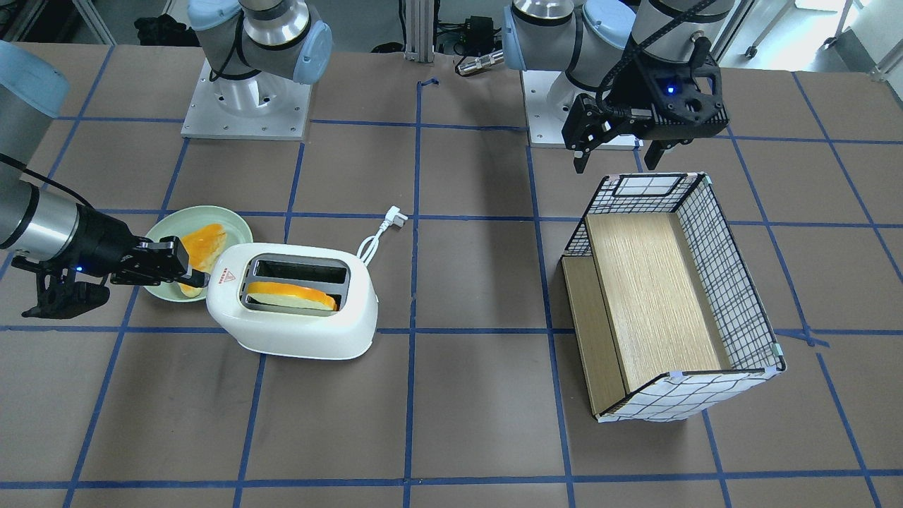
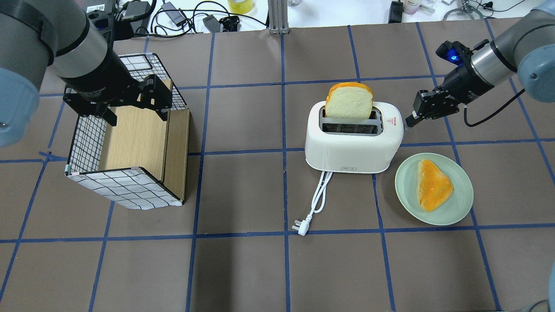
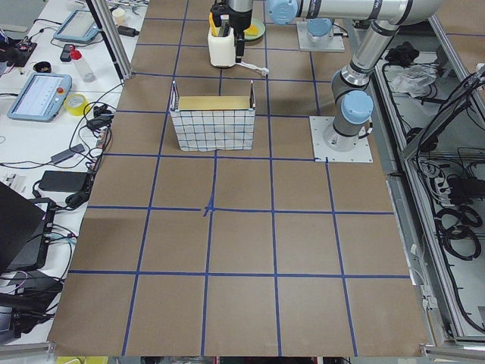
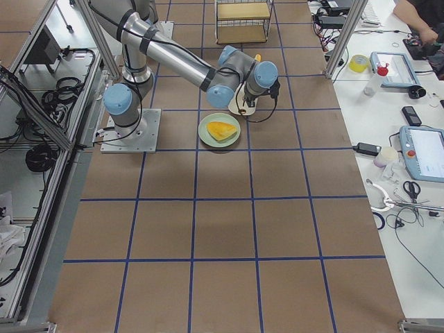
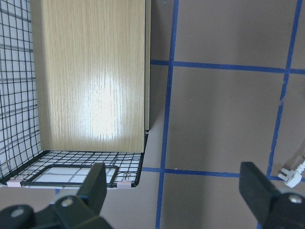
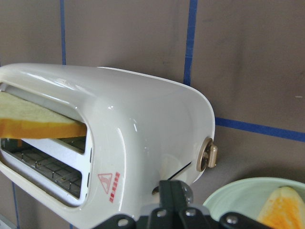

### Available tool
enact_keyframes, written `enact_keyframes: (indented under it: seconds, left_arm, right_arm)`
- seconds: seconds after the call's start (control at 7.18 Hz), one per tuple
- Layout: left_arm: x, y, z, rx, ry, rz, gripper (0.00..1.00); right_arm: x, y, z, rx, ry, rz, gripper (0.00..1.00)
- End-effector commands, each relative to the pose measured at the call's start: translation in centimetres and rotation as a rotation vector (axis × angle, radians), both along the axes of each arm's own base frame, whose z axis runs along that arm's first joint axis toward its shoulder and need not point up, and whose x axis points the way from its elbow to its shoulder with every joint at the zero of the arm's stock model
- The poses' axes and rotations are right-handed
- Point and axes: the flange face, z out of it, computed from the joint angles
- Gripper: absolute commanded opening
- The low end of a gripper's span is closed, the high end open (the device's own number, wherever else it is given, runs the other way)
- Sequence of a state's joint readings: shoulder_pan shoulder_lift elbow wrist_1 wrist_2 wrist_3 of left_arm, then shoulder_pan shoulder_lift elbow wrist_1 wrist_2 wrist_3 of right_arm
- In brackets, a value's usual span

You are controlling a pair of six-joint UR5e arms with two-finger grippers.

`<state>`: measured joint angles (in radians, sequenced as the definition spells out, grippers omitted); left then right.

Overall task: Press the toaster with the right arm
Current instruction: 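Position the right gripper on top of the toaster's tan lever, then press the toaster lever down with the right gripper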

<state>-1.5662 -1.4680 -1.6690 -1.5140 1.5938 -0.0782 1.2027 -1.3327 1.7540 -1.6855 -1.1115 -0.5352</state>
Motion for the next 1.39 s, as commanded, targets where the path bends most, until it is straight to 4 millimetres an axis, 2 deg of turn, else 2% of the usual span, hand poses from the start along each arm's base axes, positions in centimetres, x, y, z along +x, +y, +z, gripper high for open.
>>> enact_keyframes:
  seconds: [0.0, 0.28, 0.42, 0.97, 1.25]
  left_arm:
    - [0.0, 0.0, 0.0, 0.000, 0.000, 0.000, 1.00]
    - [0.0, 0.0, 0.0, 0.000, 0.000, 0.000, 1.00]
    - [0.0, 0.0, 0.0, 0.000, 0.000, 0.000, 1.00]
    - [0.0, 0.0, 0.0, 0.000, 0.000, 0.000, 1.00]
    - [0.0, 0.0, 0.0, 0.000, 0.000, 0.000, 1.00]
  right_arm:
    - [0.0, 0.1, -0.3, 0.001, -0.003, 0.015, 0.00]
    - [0.1, 0.5, -1.1, 0.017, -0.002, 0.028, 0.00]
    - [0.4, 1.4, -2.9, 0.039, -0.017, 0.036, 0.00]
    - [0.4, 1.3, -3.6, 0.027, -0.006, 0.038, 0.00]
    - [0.0, 1.3, -4.7, 0.056, 0.015, 0.049, 0.00]
